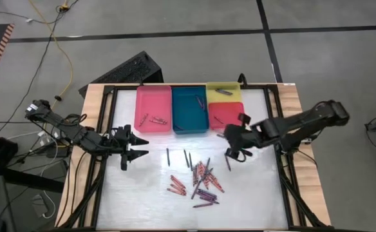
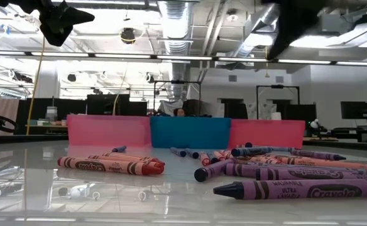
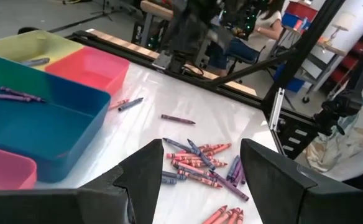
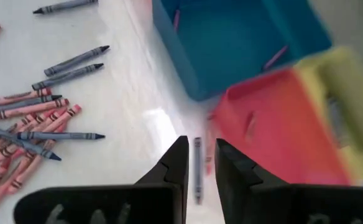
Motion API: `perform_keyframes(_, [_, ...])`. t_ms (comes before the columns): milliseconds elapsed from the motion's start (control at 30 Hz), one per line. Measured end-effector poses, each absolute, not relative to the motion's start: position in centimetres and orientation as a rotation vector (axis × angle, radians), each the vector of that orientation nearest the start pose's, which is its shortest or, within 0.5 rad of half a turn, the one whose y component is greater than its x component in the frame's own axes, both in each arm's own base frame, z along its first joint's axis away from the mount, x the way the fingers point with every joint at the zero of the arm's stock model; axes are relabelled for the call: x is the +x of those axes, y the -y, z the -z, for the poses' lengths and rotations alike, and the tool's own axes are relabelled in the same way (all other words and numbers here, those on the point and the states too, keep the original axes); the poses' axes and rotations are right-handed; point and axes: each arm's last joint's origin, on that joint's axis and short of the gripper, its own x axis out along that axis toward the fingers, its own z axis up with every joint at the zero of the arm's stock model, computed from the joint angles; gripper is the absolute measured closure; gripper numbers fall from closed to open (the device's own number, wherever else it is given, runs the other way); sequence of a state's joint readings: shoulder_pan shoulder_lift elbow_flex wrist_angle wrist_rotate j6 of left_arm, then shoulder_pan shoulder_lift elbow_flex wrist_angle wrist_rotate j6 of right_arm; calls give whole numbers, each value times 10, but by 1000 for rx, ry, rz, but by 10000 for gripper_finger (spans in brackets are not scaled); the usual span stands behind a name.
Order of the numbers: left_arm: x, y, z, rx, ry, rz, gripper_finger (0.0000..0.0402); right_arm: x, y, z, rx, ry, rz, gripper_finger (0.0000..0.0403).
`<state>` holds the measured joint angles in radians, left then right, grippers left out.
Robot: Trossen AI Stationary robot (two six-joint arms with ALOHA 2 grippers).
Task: Sort crayons
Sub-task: Put the blue crayon into the yellow bin
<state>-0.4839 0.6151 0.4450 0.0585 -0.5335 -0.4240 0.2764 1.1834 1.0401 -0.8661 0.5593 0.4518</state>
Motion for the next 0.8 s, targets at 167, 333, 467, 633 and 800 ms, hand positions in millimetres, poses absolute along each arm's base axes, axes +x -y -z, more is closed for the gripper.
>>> perform_keyframes(167, [138,56,-263,-370,-84,-75,198,195,-45,-238,108,-709,453,330])
perform_keyframes(333, [138,55,-263,-371,-79,-93,198,185,-41,-195,134,-666,452,330])
perform_keyframes(467, [138,55,-263,-371,-79,-94,198,178,-34,-173,121,-704,486,330])
perform_keyframes(633, [138,55,-263,-371,-78,-98,198,171,-24,-158,111,-733,535,330])
perform_keyframes(800, [138,55,-263,-371,-78,-99,198,170,-18,-151,69,-733,526,330])
